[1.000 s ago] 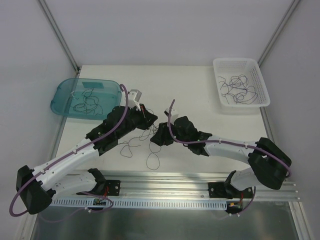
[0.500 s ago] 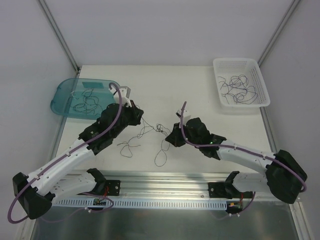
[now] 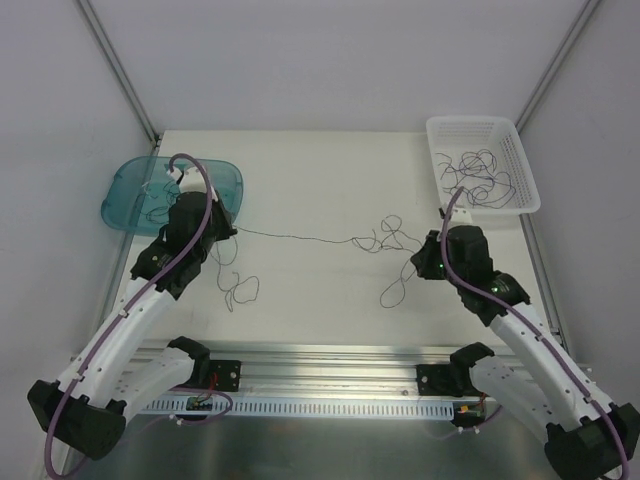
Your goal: Untangle the cables
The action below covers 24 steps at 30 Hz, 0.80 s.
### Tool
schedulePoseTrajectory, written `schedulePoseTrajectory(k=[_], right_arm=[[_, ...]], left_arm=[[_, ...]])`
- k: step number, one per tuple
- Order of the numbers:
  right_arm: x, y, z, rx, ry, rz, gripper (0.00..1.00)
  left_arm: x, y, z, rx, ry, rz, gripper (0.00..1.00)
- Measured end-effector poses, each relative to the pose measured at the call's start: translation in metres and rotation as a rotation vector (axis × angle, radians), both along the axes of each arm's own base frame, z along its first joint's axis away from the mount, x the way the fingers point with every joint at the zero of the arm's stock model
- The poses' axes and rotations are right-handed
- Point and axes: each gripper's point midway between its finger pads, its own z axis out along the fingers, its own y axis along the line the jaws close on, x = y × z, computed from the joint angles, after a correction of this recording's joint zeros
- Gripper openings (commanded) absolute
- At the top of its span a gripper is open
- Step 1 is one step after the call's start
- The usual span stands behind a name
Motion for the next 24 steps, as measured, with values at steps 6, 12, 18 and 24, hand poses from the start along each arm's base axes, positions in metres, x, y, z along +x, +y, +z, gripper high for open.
schedulePoseTrajectory(k=[6,12,18,24], right_arm=[[0.008,-0.055,0.049,-0.033,-0.054,-0.177,0.01],[0.004,-0.088,0.074,-0.082,-0.057,-0.266,0.01],[0.000,-0.108,0.092,-0.103,-0.062,-0.317,0.01],[0.002,-0.105,0.115,-0.082,-0.089,-0.287,0.01]], left_arm=[[-0.005,0.030,-0.013,0.067,0.060,0.084,0.00],[-0.012,0.053,-0.023,0.133,0.109,0.152,0.00],[-0.021,0.083,-0.025,0.211,0.136,0.243,0.00],[-0.030,0.096,-0.029,0.228,0.171,0.280,0.00]])
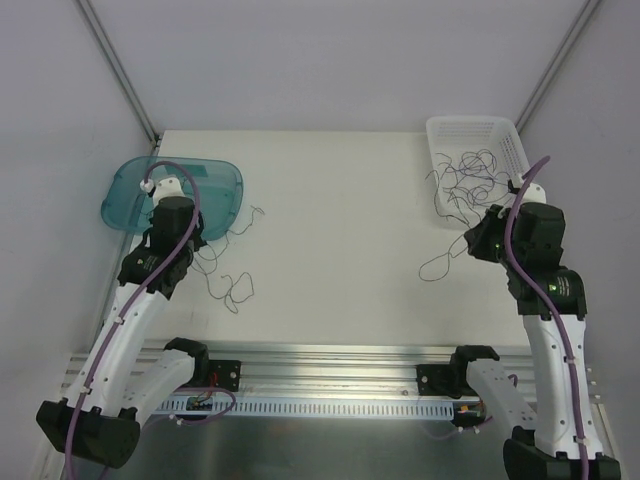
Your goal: Untangle the cables
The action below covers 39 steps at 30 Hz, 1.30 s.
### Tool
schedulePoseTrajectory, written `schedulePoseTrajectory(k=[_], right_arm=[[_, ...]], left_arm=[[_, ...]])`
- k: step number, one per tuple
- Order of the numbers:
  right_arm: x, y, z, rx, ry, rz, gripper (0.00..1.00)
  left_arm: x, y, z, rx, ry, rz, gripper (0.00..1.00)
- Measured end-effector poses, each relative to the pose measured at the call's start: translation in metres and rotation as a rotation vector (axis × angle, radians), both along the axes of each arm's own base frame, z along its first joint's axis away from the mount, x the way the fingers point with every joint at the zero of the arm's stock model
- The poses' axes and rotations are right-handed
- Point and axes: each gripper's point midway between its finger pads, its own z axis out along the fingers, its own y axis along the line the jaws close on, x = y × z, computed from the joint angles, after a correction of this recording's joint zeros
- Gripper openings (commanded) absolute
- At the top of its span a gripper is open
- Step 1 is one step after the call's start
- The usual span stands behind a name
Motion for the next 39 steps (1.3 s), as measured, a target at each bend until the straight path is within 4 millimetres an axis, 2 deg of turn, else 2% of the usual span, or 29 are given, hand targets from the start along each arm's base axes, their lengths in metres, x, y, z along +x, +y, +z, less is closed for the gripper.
schedulePoseTrajectory(k=[4,6,9,13,16,19,20,21,22,23,26,27,29,30,32,37,39], right_arm=[[0.000,0.020,-0.004,0.062,0.024,0.099,0.01],[0.003,0.031,-0.019,0.092,0.068,0.148,0.01],[0.002,0.047,-0.062,0.122,0.187,0.210,0.03],[-0.011,0.067,-0.133,0.144,0.392,0.269,0.05],[-0.022,0.076,-0.170,0.139,0.503,0.291,0.09],[-0.026,0.082,-0.191,0.126,0.561,0.301,0.19],[-0.026,0.084,-0.193,0.120,0.563,0.304,0.22],[-0.024,0.085,-0.193,0.116,0.558,0.305,0.30],[-0.022,0.087,-0.193,0.112,0.548,0.309,0.36],[-0.020,0.088,-0.192,0.110,0.538,0.310,0.45],[-0.017,0.091,-0.190,0.097,0.515,0.319,0.55],[-0.017,0.092,-0.189,0.094,0.507,0.322,0.63],[-0.017,0.094,-0.183,0.089,0.482,0.330,0.70],[-0.017,0.094,-0.180,0.087,0.465,0.334,0.77],[-0.017,0.095,-0.173,0.082,0.432,0.344,0.84],[-0.023,0.097,-0.153,0.080,0.351,0.369,0.87],[-0.025,0.098,-0.147,0.081,0.329,0.375,0.87]], left_arm=[[-0.003,-0.010,-0.001,-0.047,-0.001,-0.040,0.00],[-0.005,-0.017,-0.006,-0.088,0.003,-0.061,0.00],[-0.011,-0.026,-0.026,-0.142,0.042,-0.077,0.00],[-0.028,-0.040,-0.071,-0.233,0.146,-0.088,0.00],[-0.041,-0.048,-0.100,-0.296,0.217,-0.074,0.07],[-0.052,-0.051,-0.120,-0.336,0.266,-0.045,0.22],[-0.054,-0.051,-0.124,-0.347,0.275,-0.033,0.27],[-0.055,-0.052,-0.127,-0.356,0.282,-0.020,0.35],[-0.057,-0.052,-0.131,-0.361,0.291,-0.011,0.38],[-0.058,-0.052,-0.136,-0.372,0.301,0.004,0.47],[-0.061,-0.054,-0.147,-0.390,0.336,0.022,0.66],[-0.063,-0.057,-0.152,-0.400,0.353,0.021,0.80],[-0.064,-0.062,-0.158,-0.422,0.382,0.018,0.88],[-0.064,-0.064,-0.161,-0.430,0.396,0.020,0.90],[-0.062,-0.068,-0.165,-0.447,0.413,0.015,0.92],[-0.057,-0.075,-0.175,-0.467,0.449,0.006,0.91],[-0.057,-0.077,-0.182,-0.462,0.473,0.009,0.85]])
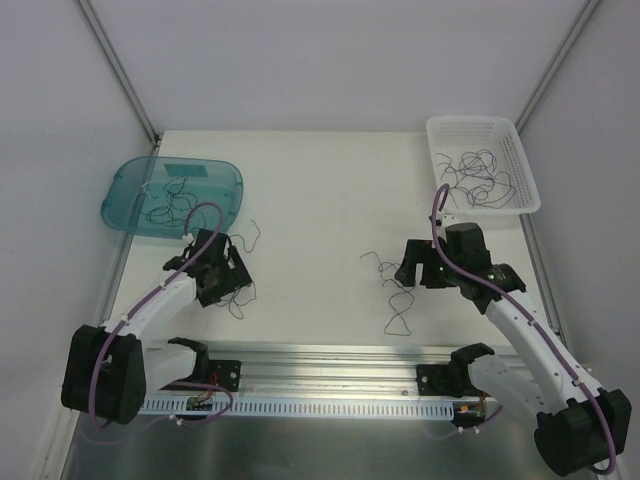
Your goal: Untangle the cables
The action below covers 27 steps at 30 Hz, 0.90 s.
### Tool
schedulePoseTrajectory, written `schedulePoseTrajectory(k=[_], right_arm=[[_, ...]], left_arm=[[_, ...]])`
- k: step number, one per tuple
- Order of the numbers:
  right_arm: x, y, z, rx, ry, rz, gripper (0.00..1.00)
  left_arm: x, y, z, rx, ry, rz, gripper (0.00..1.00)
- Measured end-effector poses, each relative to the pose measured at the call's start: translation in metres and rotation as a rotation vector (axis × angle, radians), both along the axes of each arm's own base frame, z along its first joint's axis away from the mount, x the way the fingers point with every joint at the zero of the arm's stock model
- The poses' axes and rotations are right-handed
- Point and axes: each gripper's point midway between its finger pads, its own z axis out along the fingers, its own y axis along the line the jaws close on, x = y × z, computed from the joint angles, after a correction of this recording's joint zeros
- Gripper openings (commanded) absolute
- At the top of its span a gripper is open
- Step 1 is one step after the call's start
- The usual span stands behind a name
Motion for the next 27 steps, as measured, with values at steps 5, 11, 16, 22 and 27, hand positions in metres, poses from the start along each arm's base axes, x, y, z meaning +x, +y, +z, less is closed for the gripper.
schedulePoseTrajectory(k=[5,11,16,22,27], right_arm=[[-0.004,0.001,0.010,0.014,-0.038,0.009,0.87],[-0.005,0.002,0.011,0.019,-0.042,0.013,0.87],[-0.007,0.002,0.006,0.017,-0.030,0.017,0.87],[-0.009,0.002,0.003,0.016,-0.022,0.021,0.87],[-0.010,0.001,0.007,0.020,-0.042,0.020,0.87]], left_arm=[[0.001,-0.004,-0.013,0.019,0.054,-0.006,0.63],[0.008,-0.008,-0.018,0.043,0.056,-0.013,0.09],[0.006,-0.019,-0.018,0.054,0.050,-0.070,0.00],[0.014,-0.048,0.016,0.029,-0.060,-0.207,0.00],[0.043,-0.077,0.113,-0.074,-0.312,-0.300,0.00]])
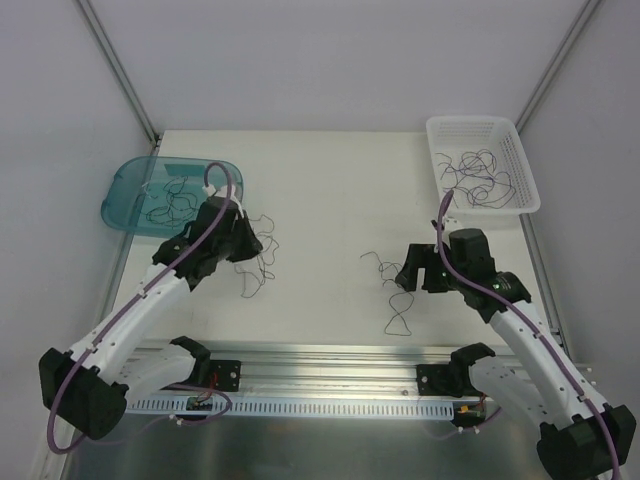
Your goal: Untangle the cables
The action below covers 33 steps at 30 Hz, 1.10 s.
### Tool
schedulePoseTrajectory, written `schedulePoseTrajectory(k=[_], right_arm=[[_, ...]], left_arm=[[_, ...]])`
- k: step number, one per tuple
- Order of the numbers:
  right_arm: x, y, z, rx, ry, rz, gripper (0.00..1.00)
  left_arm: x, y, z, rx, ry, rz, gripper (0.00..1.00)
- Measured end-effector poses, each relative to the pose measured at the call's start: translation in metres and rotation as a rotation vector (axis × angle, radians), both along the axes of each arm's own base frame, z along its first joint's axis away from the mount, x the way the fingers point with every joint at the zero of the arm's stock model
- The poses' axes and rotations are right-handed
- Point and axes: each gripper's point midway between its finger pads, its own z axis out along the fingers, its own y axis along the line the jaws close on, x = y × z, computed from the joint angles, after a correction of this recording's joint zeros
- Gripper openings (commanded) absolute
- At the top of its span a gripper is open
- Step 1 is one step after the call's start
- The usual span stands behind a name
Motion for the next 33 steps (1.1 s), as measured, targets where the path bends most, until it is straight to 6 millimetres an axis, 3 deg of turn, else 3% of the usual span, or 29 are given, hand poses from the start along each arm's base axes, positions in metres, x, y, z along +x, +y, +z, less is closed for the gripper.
schedulePoseTrajectory(k=[5,10,13,15,19,22,28,33], right_arm=[[-0.002,-0.001,0.009,0.011,-0.038,-0.003,0.88],[-0.004,-0.004,0.013,0.013,-0.055,-0.008,0.88],[-0.006,-0.005,0.014,0.011,-0.063,-0.013,0.88],[-0.007,-0.006,0.016,0.013,-0.070,-0.014,0.88],[-0.010,-0.007,0.018,0.016,-0.079,-0.014,0.88],[-0.012,-0.008,0.019,0.018,-0.081,-0.013,0.88],[-0.017,-0.010,0.020,0.018,-0.080,-0.013,0.88],[-0.018,-0.010,0.019,0.016,-0.076,-0.013,0.88]], left_arm=[[0.019,-0.013,0.117,-0.076,-0.248,-0.077,0.00],[0.027,-0.009,0.224,-0.094,-0.463,-0.109,0.00],[0.039,0.005,0.267,-0.082,-0.551,-0.071,0.00],[0.050,0.018,0.285,-0.058,-0.584,-0.027,0.00],[0.074,0.043,0.297,0.005,-0.596,0.057,0.00],[0.093,0.062,0.288,0.046,-0.567,0.128,0.00],[0.126,0.120,0.251,0.131,-0.455,0.309,0.00],[0.151,0.162,0.201,0.183,-0.324,0.414,0.00]])
